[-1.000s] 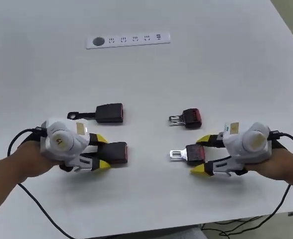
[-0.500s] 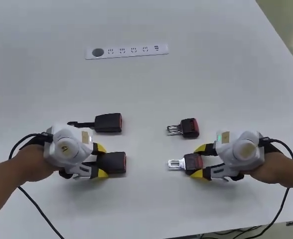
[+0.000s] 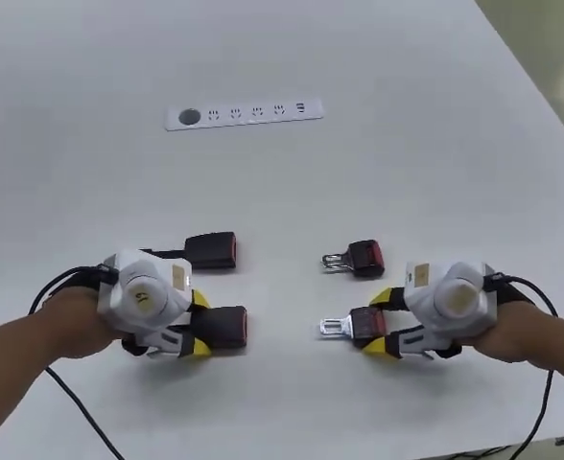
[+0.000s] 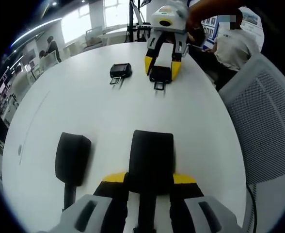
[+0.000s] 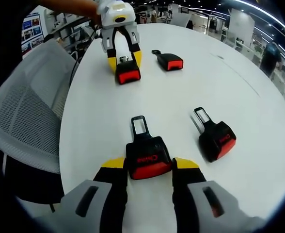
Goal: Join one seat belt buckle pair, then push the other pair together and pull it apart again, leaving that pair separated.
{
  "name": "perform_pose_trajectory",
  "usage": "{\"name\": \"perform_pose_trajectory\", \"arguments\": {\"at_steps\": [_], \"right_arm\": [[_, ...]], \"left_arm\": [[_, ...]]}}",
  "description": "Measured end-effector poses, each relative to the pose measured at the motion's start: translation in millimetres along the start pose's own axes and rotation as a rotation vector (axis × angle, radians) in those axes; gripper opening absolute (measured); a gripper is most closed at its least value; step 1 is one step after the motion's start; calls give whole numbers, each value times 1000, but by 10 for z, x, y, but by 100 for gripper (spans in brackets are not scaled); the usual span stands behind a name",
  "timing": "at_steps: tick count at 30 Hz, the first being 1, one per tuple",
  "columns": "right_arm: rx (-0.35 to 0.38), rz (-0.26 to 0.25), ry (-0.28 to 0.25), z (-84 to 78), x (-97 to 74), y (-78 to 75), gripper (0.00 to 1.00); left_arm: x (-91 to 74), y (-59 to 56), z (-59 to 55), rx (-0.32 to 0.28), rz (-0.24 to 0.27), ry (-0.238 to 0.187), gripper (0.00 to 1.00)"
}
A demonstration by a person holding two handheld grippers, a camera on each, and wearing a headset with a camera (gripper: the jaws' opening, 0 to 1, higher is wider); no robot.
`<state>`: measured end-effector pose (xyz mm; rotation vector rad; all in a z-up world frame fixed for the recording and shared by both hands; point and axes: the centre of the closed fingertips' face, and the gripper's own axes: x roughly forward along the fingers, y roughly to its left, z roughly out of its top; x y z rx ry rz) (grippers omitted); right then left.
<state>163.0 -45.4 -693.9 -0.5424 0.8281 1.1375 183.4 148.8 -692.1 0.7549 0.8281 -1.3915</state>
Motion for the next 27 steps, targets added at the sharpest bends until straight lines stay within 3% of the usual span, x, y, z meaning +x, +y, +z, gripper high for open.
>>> {"name": "perform_pose_trajectory", "arguments": {"at_steps": [6, 17, 27], "right_arm": [[-7, 7, -10, 151, 21, 30, 34], [-2, 8, -15, 379, 239, 66, 34], [-10, 10, -41, 702, 473, 142, 34]], "left_arm": [[4, 7, -2, 2, -4, 11, 33], [8, 23, -4, -8, -2, 29, 33], [-4, 33, -1, -7, -2, 23, 33]]}}
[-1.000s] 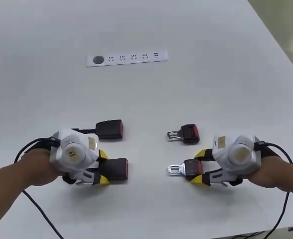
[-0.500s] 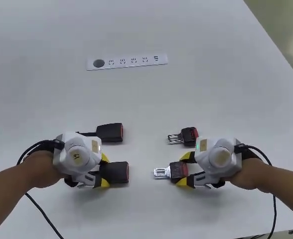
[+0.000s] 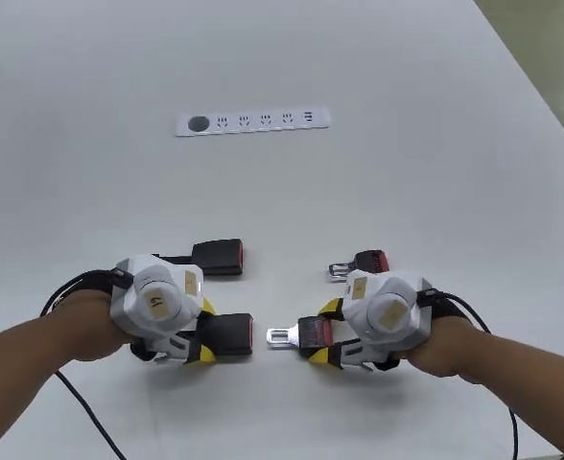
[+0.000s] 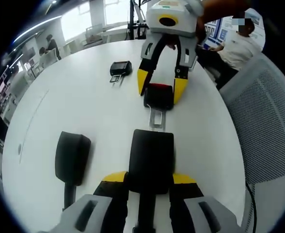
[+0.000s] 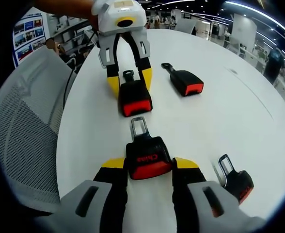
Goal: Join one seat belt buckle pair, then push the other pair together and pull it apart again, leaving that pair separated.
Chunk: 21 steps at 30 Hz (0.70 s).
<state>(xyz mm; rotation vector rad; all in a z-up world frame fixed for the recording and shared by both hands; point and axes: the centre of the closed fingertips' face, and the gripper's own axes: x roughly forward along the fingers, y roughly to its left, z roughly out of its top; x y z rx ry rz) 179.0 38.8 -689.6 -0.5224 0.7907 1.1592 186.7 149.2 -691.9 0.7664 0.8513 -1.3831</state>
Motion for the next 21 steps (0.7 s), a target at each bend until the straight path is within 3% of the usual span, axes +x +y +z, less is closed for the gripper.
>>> {"name": "perform_pose_trajectory", "arguments": {"at_steps": [11, 21], "right_arm": [[-2, -5, -12, 210, 227, 69, 34], [8, -11, -31, 216, 231, 74, 33]], "left_arm": [[13, 2, -14, 9, 1, 11, 33], [23, -7, 1, 30, -1, 13, 32]]}}
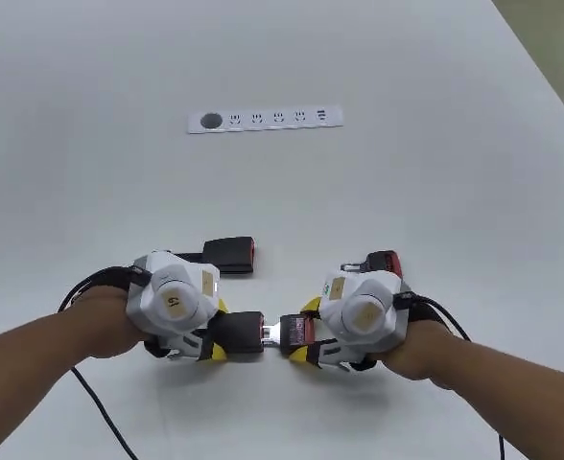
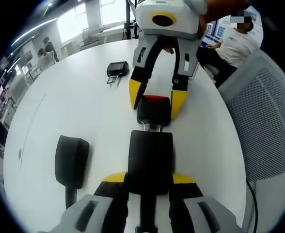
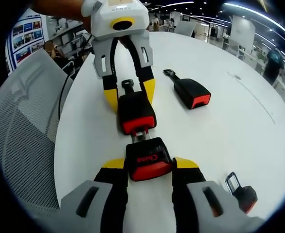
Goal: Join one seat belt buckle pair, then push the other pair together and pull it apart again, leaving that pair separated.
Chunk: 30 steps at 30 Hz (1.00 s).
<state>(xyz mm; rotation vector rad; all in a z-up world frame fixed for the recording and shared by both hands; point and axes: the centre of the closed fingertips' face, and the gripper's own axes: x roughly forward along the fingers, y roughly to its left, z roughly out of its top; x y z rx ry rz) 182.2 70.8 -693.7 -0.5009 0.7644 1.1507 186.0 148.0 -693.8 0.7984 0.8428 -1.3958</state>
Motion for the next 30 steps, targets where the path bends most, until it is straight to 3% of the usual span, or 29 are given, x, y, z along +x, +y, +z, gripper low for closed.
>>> {"name": "perform_pose_trajectory", "arguments": {"at_steps": [10, 21, 30], "right_arm": [[19, -13, -23, 76, 89, 26, 32], [27, -37, -4, 103, 108, 37, 32], [7, -31, 18, 106, 114, 37, 32]], "left_arm": [[18, 9, 7, 13, -5, 13, 32], [-12, -37, 46, 4, -3, 11, 31], [-6, -32, 16, 48, -20, 21, 32]]}}
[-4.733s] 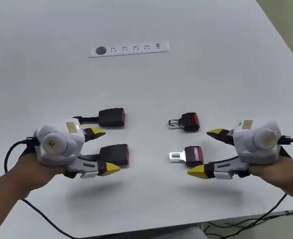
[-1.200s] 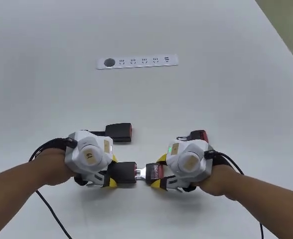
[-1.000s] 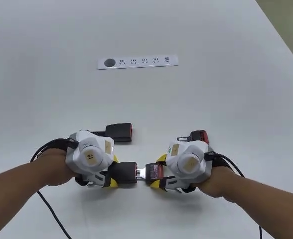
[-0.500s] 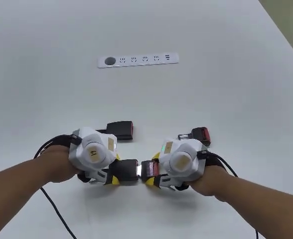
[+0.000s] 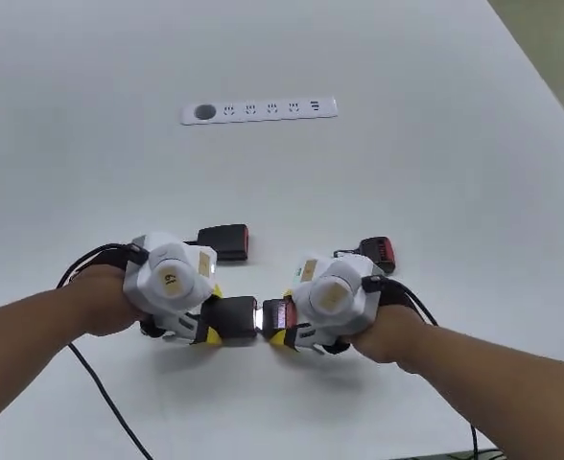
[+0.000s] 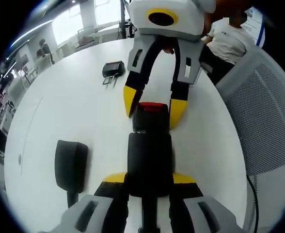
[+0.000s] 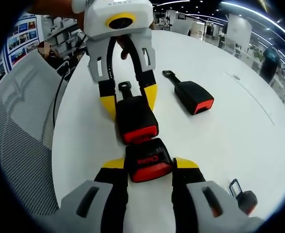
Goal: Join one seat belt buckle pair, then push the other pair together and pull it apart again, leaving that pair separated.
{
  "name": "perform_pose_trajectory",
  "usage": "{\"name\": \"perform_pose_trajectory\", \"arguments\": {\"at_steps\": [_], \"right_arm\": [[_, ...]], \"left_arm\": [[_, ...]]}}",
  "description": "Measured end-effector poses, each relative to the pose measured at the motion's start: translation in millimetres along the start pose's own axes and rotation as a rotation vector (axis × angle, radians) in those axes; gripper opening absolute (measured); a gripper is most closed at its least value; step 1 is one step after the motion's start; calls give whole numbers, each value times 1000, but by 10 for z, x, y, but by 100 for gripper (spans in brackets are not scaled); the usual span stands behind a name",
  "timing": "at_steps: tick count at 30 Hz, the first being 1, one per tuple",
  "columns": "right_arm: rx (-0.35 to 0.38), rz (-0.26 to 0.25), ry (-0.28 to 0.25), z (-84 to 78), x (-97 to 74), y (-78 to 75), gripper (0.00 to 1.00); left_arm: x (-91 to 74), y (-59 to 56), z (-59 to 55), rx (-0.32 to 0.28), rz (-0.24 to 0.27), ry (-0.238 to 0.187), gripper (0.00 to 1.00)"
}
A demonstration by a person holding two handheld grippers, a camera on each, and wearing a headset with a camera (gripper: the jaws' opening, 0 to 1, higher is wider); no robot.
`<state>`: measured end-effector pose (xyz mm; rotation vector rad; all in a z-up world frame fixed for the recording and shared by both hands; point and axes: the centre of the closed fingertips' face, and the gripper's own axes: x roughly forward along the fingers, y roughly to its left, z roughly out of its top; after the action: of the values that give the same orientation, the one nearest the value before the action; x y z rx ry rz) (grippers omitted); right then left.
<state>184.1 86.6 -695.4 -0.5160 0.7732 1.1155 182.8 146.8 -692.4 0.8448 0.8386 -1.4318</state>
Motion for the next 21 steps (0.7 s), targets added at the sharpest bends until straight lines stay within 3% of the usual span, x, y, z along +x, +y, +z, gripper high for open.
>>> {"name": "perform_pose_trajectory", "arguments": {"at_steps": [5, 21], "right_arm": [[-23, 17, 24, 8, 21, -9, 32], [0, 6, -8, -15, -20, 33, 33]], "left_arm": [[9, -3, -9, 10, -4, 15, 32], [17, -10, -23, -7, -3, -11, 32]]}}
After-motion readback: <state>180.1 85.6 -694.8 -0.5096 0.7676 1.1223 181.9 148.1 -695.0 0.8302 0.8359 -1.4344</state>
